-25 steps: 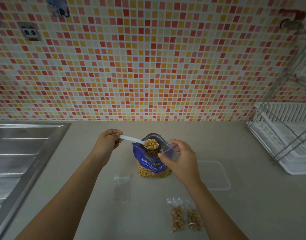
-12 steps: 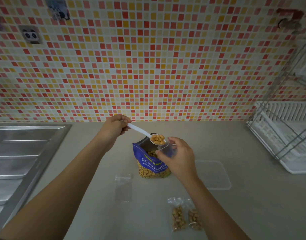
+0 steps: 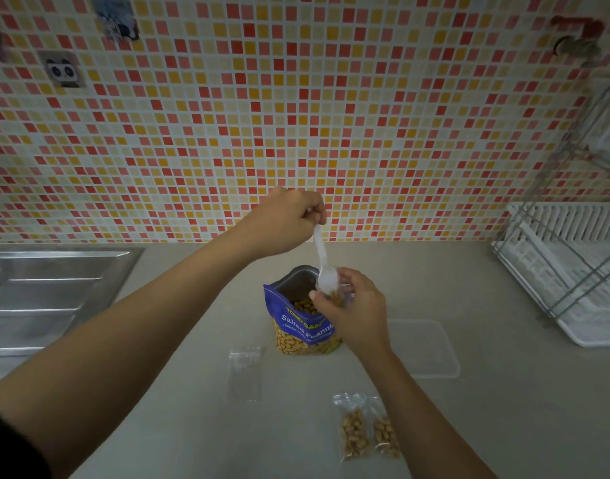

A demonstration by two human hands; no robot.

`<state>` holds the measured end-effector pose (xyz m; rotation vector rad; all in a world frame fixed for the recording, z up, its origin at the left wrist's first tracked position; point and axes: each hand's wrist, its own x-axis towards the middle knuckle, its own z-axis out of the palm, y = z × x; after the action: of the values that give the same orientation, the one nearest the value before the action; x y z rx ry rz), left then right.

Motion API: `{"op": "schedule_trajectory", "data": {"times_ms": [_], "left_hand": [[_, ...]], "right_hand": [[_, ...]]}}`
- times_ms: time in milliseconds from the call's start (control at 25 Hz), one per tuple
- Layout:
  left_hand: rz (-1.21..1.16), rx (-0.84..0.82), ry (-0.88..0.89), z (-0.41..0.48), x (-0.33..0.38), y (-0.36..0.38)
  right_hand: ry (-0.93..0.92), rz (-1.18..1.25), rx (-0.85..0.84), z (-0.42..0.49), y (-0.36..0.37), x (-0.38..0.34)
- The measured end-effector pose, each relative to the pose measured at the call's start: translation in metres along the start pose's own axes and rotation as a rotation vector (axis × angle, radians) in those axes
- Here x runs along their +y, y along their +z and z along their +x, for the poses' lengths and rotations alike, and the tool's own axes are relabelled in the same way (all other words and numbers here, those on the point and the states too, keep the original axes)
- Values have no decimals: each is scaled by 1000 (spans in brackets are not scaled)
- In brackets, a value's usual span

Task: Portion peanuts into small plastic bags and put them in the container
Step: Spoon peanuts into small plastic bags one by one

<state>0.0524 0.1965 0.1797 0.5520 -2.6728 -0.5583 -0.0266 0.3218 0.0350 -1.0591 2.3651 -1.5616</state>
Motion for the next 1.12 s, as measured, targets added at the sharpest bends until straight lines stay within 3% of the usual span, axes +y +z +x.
{"op": "schedule_trajectory", "data": {"times_ms": [80, 200, 320, 480, 560, 640, 760, 880, 960, 1120], "left_hand": [[30, 73, -2, 0, 2, -12], [-38, 224, -203, -2, -24, -24], [-43, 51, -331, -14, -54, 1], [79, -194, -223, -24, -68, 54], [114, -201, -217, -28, -71, 65], [118, -16, -262, -38, -70, 70], [10, 366, -188, -68, -53, 77], [-251, 257, -115, -102, -30, 93], [-455, 147, -221, -113, -17, 108], [-711, 168, -384, -122, -6, 133]], "right_hand": [[21, 14, -6, 1, 0, 2], [68, 83, -7, 1, -4, 4], [149, 219, 20, 2, -11, 7], [235, 324, 75, 8, -23, 10], [272, 386, 62, 12, -29, 10], [289, 440, 45, 15, -31, 9], [310, 504, -15, 18, -33, 5], [295, 632, -121, 12, -41, -6], [287, 686, -161, 5, -43, -14], [330, 654, -240, -10, -43, -11]]}}
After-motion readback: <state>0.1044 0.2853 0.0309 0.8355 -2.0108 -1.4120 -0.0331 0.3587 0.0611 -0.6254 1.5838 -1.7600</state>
